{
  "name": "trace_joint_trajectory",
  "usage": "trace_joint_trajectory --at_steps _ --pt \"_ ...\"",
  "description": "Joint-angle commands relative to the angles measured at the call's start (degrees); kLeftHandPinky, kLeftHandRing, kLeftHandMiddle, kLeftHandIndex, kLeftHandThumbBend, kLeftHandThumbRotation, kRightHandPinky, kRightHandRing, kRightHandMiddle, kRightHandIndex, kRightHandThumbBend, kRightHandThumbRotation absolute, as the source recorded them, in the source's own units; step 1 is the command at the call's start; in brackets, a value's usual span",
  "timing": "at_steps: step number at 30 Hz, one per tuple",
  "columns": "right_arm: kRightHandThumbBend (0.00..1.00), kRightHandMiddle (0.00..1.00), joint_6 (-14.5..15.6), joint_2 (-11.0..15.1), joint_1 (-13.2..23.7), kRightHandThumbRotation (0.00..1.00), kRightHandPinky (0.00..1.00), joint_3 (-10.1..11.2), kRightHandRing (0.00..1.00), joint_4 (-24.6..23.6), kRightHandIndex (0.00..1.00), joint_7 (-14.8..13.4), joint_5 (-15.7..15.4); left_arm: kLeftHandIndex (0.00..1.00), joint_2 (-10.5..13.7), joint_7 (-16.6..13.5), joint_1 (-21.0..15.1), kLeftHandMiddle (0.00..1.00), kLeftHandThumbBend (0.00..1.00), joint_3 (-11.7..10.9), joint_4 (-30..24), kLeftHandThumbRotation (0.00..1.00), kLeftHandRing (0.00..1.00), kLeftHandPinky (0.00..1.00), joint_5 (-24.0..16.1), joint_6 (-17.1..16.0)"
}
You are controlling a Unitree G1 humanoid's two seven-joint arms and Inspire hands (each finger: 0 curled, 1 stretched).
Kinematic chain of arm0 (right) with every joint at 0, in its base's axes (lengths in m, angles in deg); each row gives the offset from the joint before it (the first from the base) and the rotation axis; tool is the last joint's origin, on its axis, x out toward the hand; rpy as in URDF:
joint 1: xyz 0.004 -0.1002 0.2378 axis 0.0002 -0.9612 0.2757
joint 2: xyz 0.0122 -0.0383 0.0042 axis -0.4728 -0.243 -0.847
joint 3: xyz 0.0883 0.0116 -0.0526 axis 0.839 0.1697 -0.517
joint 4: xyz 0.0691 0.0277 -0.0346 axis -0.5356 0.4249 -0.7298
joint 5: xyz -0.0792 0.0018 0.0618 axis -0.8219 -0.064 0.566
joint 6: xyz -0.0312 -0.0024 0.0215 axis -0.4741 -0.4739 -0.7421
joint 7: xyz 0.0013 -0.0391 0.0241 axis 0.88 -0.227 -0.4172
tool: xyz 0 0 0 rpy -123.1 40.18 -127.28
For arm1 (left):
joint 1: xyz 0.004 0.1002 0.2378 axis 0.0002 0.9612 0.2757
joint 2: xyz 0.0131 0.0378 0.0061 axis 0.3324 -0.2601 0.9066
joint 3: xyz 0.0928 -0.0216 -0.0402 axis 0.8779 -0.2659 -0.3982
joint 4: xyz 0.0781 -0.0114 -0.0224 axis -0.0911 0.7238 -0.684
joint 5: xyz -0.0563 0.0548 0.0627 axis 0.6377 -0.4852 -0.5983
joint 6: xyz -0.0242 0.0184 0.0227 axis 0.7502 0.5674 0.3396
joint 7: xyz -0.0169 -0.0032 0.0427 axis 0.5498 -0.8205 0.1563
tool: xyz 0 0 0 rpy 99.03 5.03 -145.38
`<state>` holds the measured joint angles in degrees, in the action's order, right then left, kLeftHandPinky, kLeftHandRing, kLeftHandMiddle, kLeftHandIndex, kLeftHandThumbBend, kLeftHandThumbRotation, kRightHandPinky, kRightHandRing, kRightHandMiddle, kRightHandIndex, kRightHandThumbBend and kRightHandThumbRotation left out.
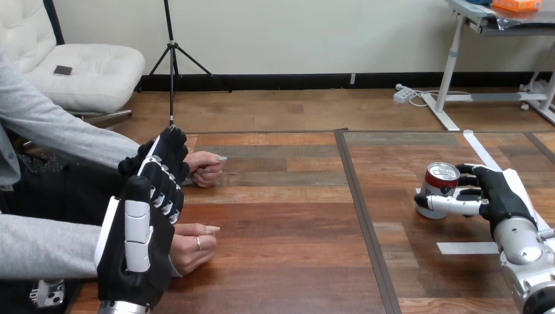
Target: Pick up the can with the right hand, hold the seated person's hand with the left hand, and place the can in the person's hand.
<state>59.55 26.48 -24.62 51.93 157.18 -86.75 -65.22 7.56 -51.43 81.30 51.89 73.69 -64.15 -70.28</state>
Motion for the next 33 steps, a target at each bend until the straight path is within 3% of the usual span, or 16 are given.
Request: trace_joint_trajectory --at_steps 1,18,33 --pt "1.0 0.78 -1.8 -1.01 1.41 0.15 0.64 -0.23 0.77 -0.88 0.79 -1.19 -0.01 0.94 0.11 0.36 -2.95 0.97 0.75 0.2 -1.11 0.99 0.99 1.0 0.17 -0.41" --pt "0.99 0.77 -1.68 -0.99 1.47 0.17 0.62 -0.41 0.76 -0.77 0.78 -0.94 -0.15 0.94 -0.11 -0.02 -2.83 0.97 0.76 0.15 -1.21 0.99 0.99 1.0 0.12 -0.1" --pt "1.0 0.82 -0.8 -1.07 1.99 0.22 0.61 -0.13 0.8 -0.47 0.82 0.58 0.41 0.95 0.17 0.21 -2.61 0.98 0.76 0.24 -1.52 1.0 1.0 1.0 0.08 0.06"
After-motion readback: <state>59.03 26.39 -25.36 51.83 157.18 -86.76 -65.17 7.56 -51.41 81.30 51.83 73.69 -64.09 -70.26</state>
